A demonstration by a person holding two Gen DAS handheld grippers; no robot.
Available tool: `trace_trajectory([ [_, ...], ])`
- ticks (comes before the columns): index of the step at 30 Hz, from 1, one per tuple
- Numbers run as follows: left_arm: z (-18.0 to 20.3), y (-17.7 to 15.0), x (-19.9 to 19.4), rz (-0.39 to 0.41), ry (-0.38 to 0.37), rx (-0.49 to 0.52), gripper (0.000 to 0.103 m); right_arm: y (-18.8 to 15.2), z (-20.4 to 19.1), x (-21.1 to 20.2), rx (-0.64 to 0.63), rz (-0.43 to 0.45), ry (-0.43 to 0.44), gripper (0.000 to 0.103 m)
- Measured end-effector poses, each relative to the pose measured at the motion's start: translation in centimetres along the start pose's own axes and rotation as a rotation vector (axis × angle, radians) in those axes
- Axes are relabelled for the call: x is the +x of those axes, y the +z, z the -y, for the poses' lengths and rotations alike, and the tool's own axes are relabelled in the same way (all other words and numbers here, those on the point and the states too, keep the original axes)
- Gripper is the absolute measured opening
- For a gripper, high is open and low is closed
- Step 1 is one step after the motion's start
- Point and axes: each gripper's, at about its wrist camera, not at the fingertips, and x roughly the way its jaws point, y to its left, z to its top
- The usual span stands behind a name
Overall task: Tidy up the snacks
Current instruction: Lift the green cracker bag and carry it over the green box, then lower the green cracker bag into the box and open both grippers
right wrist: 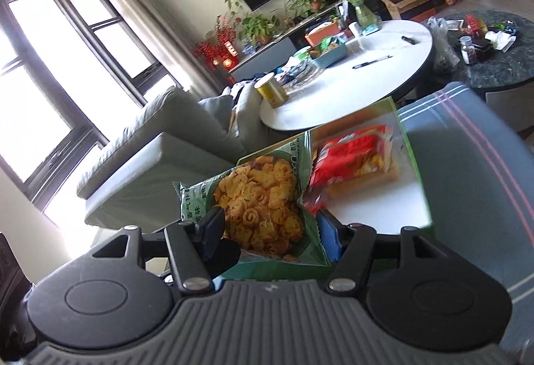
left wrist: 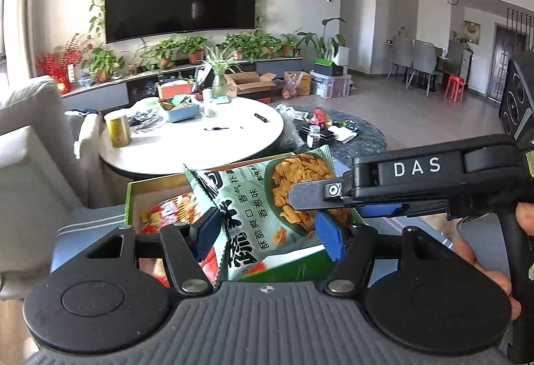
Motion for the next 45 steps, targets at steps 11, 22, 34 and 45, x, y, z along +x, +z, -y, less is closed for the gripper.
trace_trajectory([
  [11,0.0,-0.3,5.9,-0.077,-0.044,-0.042,0.060,1.0,3.5,2.7,0.027,-0.027,-0.081,0.062],
  [22,-0.5,-1.1,9.9,-0.121,-0.071,-0.076,0.060,1.2,5.4,5.2,0.010,-0.031,-0.134,0.062],
  [34,0.5,-2.6,9.7,-0.151,-0.073,-0.014,0.060,0.1,4.2,5.0,-0.119,-0.058,-0.205,0.062],
  [45,-1.1,-2.5,6.9,-0.130,-0.041,-0.114,0.060,0.8,4.5,1.9,-0.087,0.060,-0.199,0.064],
])
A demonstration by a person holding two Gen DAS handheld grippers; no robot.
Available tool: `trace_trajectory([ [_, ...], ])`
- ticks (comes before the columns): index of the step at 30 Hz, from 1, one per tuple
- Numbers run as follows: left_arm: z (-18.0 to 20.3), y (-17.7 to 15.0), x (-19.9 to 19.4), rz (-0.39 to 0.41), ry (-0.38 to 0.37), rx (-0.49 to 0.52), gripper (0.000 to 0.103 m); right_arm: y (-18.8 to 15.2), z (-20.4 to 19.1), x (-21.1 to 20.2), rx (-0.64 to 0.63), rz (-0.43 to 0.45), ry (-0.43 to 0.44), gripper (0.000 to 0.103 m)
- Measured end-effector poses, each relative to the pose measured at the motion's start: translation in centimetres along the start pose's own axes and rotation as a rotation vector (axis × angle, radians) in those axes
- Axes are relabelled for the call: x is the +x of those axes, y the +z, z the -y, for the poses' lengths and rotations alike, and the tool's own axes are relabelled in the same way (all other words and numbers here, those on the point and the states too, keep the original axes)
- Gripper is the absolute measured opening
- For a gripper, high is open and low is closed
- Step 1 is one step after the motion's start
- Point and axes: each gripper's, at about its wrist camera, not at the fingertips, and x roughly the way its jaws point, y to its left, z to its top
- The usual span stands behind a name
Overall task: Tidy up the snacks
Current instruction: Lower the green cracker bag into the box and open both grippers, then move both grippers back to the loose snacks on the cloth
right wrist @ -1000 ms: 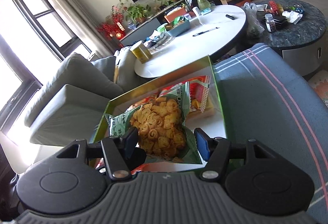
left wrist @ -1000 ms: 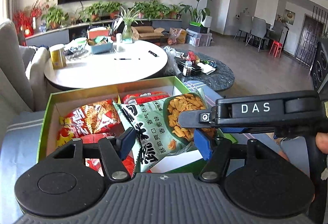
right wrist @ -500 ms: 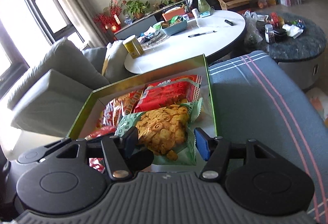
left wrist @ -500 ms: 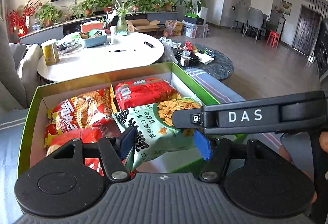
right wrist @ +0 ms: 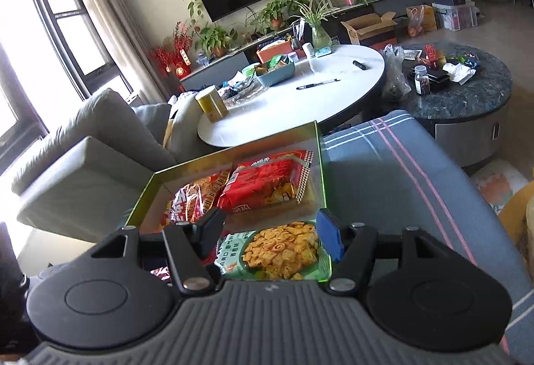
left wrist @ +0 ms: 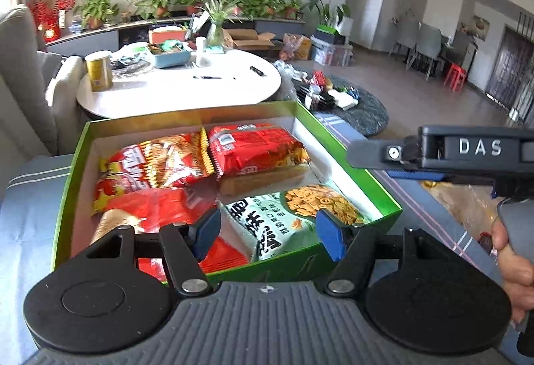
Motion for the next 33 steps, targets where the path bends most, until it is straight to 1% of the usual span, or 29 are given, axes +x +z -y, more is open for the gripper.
trace_trajectory([
  [5,-1.0,-0.2,-3.1,0.060,0.019,-0.039,0.061,-0.2,0.7,-0.8,0.044,-0.008,0.014,0.064],
  [8,-1.4,-0.7,-5.0,0.086,0.027,-0.070,0.066,-0.4,1.1,-1.4,0.069,-0.014,0.019,0.064],
  [10,-1.5,-1.2,-6.1,0.096,0.031,-0.078,0.067,-0.7,1.3,-1.8,0.082,-0.020,0.023,0.065],
  [12,-1.4,-1.9,-7.1,0.098,0.036,-0.072,0.071,-1.1,1.3,-2.3,0.085,-0.025,0.032,0.065],
  [16,-1.1,-3.9,-8.7,0.090,0.056,-0.053,0.072,-2.3,0.9,-3.3,0.072,-0.043,0.055,0.065],
  [22,-1.2,-6.8,-10.5,0.044,0.069,-0.094,0.073,-4.3,-0.6,-4.8,0.020,-0.073,0.097,0.065],
  [28,-0.7,-9.1,-12.2,0.049,0.092,-0.102,0.074,-5.9,-2.3,-6.3,-0.047,-0.085,0.107,0.065],
  [30,-0.5,-9.8,-12.8,0.053,0.104,-0.104,0.077,-6.4,-2.6,-6.7,-0.053,-0.090,0.114,0.065],
  [33,-0.1,-10.6,-13.5,0.054,0.126,-0.089,0.077,-7.2,-2.9,-7.3,-0.054,-0.097,0.129,0.065],
])
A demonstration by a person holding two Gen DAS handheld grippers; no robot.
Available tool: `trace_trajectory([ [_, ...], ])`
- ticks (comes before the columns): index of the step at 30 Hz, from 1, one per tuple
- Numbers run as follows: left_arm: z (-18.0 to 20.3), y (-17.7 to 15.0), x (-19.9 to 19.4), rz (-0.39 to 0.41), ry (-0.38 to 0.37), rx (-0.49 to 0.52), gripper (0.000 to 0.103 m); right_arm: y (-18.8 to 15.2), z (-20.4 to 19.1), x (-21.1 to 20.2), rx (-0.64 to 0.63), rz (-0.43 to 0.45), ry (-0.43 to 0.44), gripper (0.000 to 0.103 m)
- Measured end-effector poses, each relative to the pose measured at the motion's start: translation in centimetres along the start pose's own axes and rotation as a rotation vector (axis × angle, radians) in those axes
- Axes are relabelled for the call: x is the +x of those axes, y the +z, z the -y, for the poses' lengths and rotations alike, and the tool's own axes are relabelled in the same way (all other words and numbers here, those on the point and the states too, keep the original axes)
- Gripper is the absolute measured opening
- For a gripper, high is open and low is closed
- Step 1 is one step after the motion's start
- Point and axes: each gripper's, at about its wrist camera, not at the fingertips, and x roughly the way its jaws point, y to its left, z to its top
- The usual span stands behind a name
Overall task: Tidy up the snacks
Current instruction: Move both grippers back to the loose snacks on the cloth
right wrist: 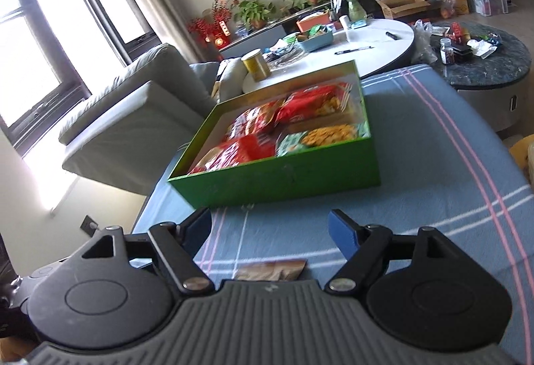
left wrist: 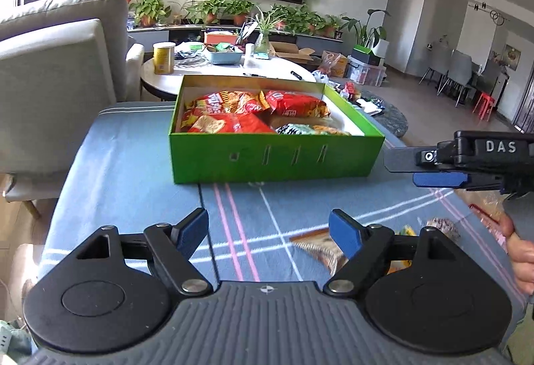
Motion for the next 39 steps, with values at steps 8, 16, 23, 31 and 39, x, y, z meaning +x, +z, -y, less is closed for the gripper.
trace_trajectory([
  [8,0.2,-2.5,-1.1,-0.031,0.022,0.010,0.078,-2.7,-1.0,-0.5,-0.011,-0.034,0.005,0.065],
  [16,0.9,-4.1,-2.0,-0.056,0.036,0.040,0.078,-4.0,-1.8,-1.3,-0.038,-0.044,-0.001,0.066],
  [23,1.3,-5.1,-2.1,-0.069,0.055,0.054,0.078,-5.0,-2.5,-1.9,-0.058,-0.052,-0.009,0.068],
  [31,1.7,-6.0,-1.7,-0.074,0.080,0.105,0.078,-5.9,-3.3,-1.8,-0.080,-0.090,-0.020,0.071],
  [39,1.7,-6.5,0.1,-0.100,0.103,0.131,0.077,-6.9,-4.2,-1.7,-0.118,-0.122,-0.026,0.072],
])
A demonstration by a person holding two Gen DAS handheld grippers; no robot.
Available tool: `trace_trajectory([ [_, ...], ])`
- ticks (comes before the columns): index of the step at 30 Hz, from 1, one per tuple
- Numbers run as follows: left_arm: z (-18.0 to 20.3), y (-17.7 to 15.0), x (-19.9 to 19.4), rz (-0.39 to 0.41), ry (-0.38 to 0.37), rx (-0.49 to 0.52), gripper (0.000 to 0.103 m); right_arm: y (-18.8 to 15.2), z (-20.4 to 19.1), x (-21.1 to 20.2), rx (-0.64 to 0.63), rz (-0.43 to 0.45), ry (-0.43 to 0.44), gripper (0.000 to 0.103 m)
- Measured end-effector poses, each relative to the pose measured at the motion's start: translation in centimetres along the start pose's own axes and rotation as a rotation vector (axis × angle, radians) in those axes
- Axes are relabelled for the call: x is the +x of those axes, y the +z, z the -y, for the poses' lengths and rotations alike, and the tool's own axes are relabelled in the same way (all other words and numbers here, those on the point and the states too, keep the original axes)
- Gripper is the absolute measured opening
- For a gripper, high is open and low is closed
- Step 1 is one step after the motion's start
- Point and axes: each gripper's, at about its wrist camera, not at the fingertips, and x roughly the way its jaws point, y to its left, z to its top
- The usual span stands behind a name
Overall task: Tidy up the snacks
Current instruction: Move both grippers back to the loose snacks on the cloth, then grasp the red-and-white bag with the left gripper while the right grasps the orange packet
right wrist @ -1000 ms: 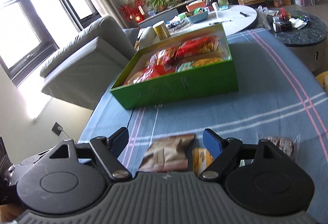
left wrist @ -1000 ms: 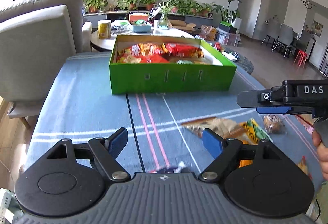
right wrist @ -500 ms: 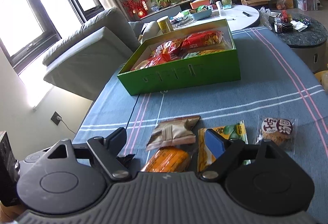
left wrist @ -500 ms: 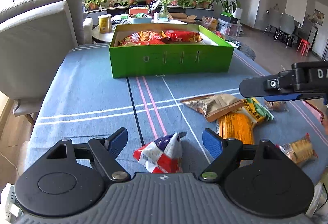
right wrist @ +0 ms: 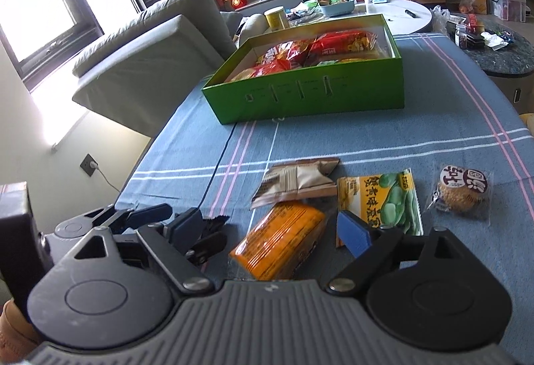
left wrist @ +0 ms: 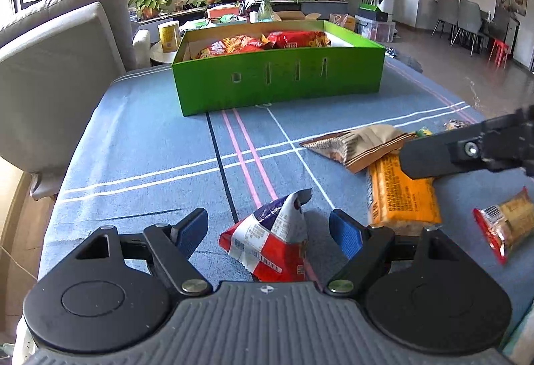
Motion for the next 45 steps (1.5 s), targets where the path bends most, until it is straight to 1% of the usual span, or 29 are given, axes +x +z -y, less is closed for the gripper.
trace_trajectory([
  [1,-0.1,0.0,0.2,-0.007,0.003,-0.005,0.077,-0.1,0.0,0.1,-0.001,-0.003,-0.001,0.072],
  [2,-0.3,-0.1,0.3,-0.014,0.003,-0.013,0.074,-0.1,-0.1,0.2,-0.002,-0.006,-0.001,0.072],
  [3,-0.5,-0.1,0.5,-0.025,0.001,-0.027,0.068,-0.1,-0.1,0.2,-0.002,-0.008,-0.002,0.072],
  [4,-0.7,-0.1,0.7,-0.034,0.001,-0.042,0.065,-0.1,-0.1,0.3,-0.001,-0.009,-0.002,0.072],
  [5,-0.9,-0.2,0.8,-0.037,0.001,-0.057,0.062,-0.1,-0.1,0.3,0.000,-0.010,-0.002,0.072],
  [6,-1.1,-0.2,0.7,-0.029,-0.001,-0.064,0.055,-0.1,0.0,0.4,0.002,-0.011,-0.002,0.072],
  [9,-1.3,-0.3,0.4,-0.028,0.002,-0.066,0.051,-0.1,-0.1,0.4,0.004,-0.012,-0.003,0.072],
  [16,-1.7,-0.4,-0.7,0.007,0.017,-0.092,0.050,-0.3,-0.6,0.6,-0.018,-0.028,-0.010,0.072],
  [20,-1.9,-0.1,-1.4,0.027,0.027,-0.097,0.050,-0.5,-1.0,1.3,-0.042,-0.071,-0.028,0.072],
  [26,-2.9,-0.3,-1.8,0.033,0.054,-0.119,0.050,-1.0,-1.3,2.6,-0.030,-0.130,-0.038,0.072],
  [28,-3.4,-0.3,-2.0,0.037,0.058,-0.135,0.050,-1.1,-1.5,3.0,-0.020,-0.141,-0.036,0.075],
  [31,-3.9,-0.2,-2.2,0.045,0.061,-0.151,0.050,-0.9,-1.8,3.7,-0.014,-0.150,-0.043,0.078],
  [39,-4.3,-0.4,-2.6,0.055,0.055,-0.158,0.050,-0.2,-2.4,5.4,0.031,-0.152,-0.069,0.079],
  [41,-4.4,-0.5,-2.6,0.054,0.069,-0.159,0.050,-0.1,-2.7,5.8,0.024,-0.152,-0.081,0.079],
  [45,-4.9,-0.6,-2.6,0.054,0.064,-0.179,0.050,-0.6,-3.1,6.1,-0.008,-0.156,-0.086,0.079],
])
